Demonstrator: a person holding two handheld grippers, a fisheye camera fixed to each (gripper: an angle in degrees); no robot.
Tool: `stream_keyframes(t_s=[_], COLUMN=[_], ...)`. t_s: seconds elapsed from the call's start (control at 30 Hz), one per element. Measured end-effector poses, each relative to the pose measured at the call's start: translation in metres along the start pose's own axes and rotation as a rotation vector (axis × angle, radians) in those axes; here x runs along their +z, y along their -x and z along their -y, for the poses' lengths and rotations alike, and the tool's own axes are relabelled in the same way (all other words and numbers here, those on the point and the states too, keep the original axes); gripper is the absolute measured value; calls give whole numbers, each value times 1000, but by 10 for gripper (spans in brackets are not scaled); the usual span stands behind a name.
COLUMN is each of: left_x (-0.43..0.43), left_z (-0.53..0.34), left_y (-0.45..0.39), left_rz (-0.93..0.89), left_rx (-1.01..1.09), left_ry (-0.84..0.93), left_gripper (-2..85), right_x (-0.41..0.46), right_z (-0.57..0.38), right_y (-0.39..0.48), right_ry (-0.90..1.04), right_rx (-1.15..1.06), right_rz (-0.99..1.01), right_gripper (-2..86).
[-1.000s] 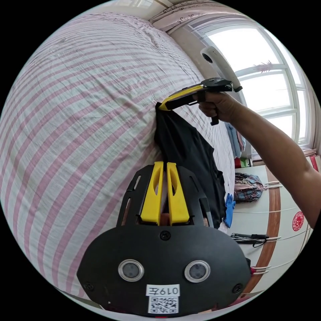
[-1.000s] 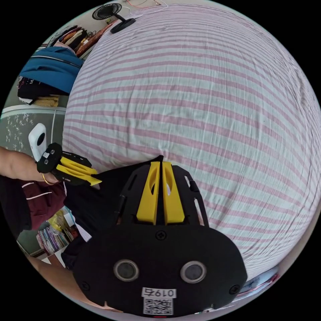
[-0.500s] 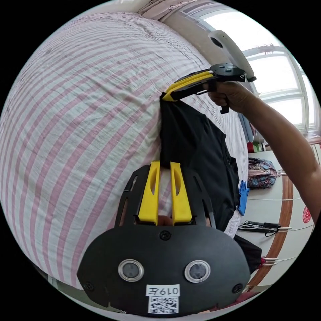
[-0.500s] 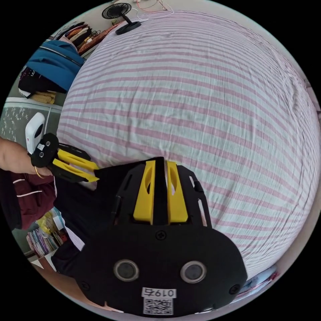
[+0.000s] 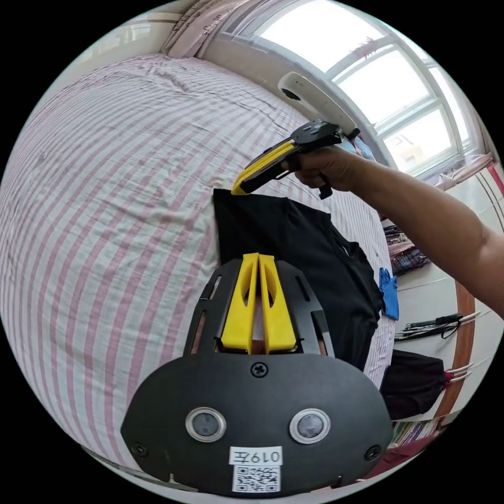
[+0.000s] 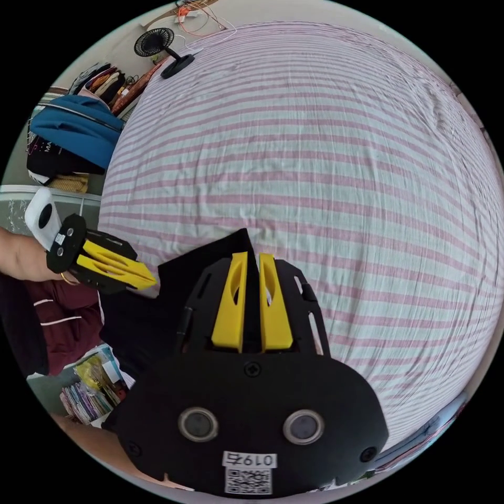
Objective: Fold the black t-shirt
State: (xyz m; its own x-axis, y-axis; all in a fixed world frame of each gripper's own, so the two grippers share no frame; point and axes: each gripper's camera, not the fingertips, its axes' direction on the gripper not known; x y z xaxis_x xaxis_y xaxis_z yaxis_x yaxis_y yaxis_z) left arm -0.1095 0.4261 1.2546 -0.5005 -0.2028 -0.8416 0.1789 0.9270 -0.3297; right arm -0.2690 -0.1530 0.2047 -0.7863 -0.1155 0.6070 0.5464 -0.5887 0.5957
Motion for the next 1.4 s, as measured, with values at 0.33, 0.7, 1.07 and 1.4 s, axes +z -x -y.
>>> stream_keyframes(t_s=[0.33,0.7,1.07,1.4], left_x=[72,85,164,225], left_z=[8,23,20,19], left_y=[6,1,2,21], left_rz=[34,100,-37,49], left_rx=[40,79,201,156], left_ry=[178,70,176,195], left_gripper=[9,9,7,7], right_x=[31,55,162,269], right_z=[-19,-135,-105,-67], right_y=[7,-40,-112,-156], right_ry=[-73,-262,-83,-73], right_rx=[49,355,267,228], right_rz=[-126,-100,82,-9], right_gripper=[-7,70,28,46])
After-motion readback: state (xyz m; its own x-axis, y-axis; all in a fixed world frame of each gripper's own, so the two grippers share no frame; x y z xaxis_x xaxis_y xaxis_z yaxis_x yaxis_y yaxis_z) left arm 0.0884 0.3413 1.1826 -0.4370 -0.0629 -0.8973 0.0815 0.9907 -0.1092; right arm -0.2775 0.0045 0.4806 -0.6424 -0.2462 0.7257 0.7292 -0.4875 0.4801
